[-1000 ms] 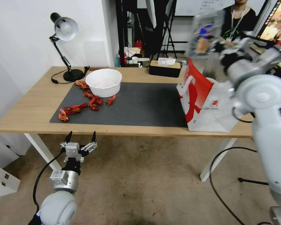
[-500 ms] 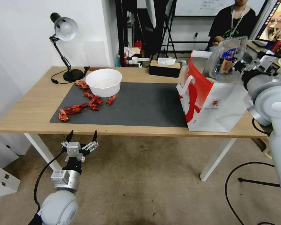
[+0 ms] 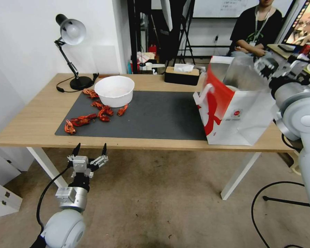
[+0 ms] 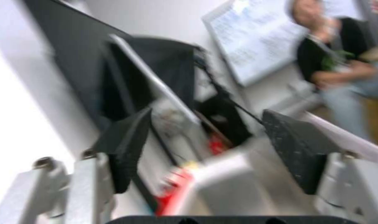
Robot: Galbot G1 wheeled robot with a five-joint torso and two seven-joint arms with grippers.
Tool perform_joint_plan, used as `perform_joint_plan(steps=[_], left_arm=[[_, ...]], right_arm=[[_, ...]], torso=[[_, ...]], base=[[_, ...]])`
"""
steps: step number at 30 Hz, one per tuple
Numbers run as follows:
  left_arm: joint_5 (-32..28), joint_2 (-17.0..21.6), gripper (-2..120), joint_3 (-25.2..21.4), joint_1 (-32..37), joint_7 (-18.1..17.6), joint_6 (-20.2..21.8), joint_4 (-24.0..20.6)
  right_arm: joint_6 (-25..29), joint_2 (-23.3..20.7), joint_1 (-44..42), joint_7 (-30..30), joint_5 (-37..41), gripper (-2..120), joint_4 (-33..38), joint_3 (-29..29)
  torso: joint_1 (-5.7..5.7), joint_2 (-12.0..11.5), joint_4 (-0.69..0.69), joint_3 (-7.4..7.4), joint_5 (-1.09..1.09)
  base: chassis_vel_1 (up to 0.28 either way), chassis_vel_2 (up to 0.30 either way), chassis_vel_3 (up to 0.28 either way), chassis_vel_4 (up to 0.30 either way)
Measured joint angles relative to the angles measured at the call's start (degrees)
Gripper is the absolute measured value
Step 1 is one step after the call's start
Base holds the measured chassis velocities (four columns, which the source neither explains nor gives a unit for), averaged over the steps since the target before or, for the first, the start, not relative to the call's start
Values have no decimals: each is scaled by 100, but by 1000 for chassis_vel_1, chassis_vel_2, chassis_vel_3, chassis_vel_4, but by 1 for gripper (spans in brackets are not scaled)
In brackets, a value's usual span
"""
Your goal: Close the takeout container lid, then place the container into the takeout bag.
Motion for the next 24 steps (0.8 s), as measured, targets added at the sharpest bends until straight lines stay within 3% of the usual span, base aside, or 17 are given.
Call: perform_joint_plan(steps=[2, 4, 5, 6, 11, 14, 19, 21, 22, 24], left_arm=[[-3, -3, 100, 0, -1, 0, 0, 0], [-4, -4, 100, 0, -1, 0, 0, 0], [-5, -7, 100, 0, 0, 1, 0, 5], [-5, -9, 100, 0, 0, 1, 0, 8], [-7, -22, 100, -1, -12, 2, 0, 16], [-8, -31, 100, 0, -15, 2, 0, 18], [-7, -59, 100, 7, -15, 2, 2, 20], [-6, -69, 100, 9, -14, 2, 3, 20], [-6, -69, 100, 9, -14, 2, 3, 20], [-4, -92, 100, 9, -12, 2, 5, 20]], right_arm=[[400, -60, -160, -748, 78, 84, 156, -39], [454, -70, -197, -883, 83, 85, 185, -47], [696, -117, -394, -1554, 45, 93, 342, -98], [783, -140, -489, -1819, 21, 96, 425, -132], [926, -247, -963, -2542, -307, 100, 847, -338], [924, -269, -1194, -2721, -640, 100, 990, -419], [882, -232, -2103, -3081, -2377, 100, 1302, -588], [861, -136, -2536, -2904, -3309, 100, 1407, -725], [861, -136, -2536, -2904, -3309, 100, 1407, -725], [811, 22, -2979, -2462, -4142, 100, 1502, -849]], torso=[[0, 0, 0, 0, 0], [0, 0, 0, 0, 0], [0, 0, 0, 0, 1], [0, 0, -1, 0, 0], [0, 0, 0, 0, 0], [0, 0, -1, -1, -1], [0, 0, -1, 1, 1], [0, 0, -1, 0, 0], [0, 0, -1, 0, 0], [0, 0, 0, 1, 0]], base=[[0, 0, 0, 0], [0, 0, 0, 0], [0, 0, 0, 0], [0, 0, 0, 0], [0, 0, 0, 0], [0, 0, 0, 0], [0, 0, 0, 0], [0, 0, 0, 0], [0, 0, 0, 0], [0, 0, 0, 0]])
